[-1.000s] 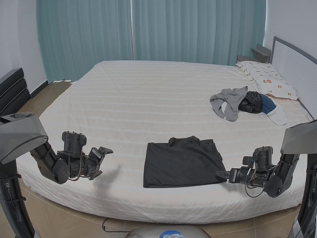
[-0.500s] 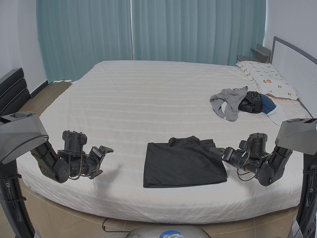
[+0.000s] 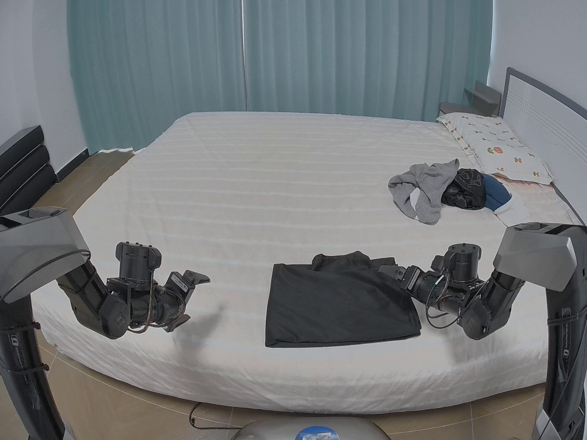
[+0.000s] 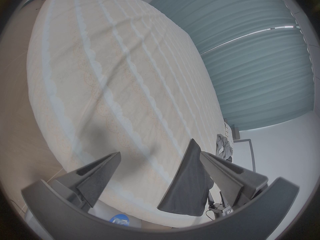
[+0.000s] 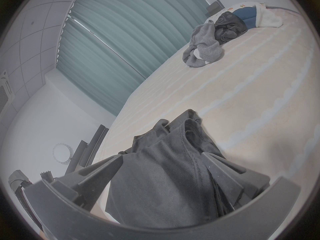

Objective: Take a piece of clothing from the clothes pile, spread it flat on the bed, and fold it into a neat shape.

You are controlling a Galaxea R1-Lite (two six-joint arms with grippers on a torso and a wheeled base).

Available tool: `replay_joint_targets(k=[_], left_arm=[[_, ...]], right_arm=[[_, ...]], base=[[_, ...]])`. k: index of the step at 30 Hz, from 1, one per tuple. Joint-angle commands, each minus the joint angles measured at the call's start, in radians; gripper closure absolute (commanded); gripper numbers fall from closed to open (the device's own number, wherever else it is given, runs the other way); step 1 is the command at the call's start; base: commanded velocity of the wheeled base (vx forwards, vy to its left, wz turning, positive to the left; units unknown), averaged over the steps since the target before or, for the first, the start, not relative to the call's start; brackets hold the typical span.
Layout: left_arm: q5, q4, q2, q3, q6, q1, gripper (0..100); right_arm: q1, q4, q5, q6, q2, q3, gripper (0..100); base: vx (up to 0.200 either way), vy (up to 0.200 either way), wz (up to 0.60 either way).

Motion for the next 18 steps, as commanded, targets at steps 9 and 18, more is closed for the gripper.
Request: replay_joint_targets(k=[9,18], left_arm=[[0.003,0.000,0.003,0.001,0.004,-0.001,0],[0.005,0.000,0.005,0.002,0.004,-0.003,0]], right_arm=[[0.002,-0.002,-0.004,-0.001,0.030,-0.036,0],[-0.001,-0.002,-0.004,-0.001,0.032,-0.041,0]], base=[[0.111,0.000,0.00],[0.022,0.000,0.00]])
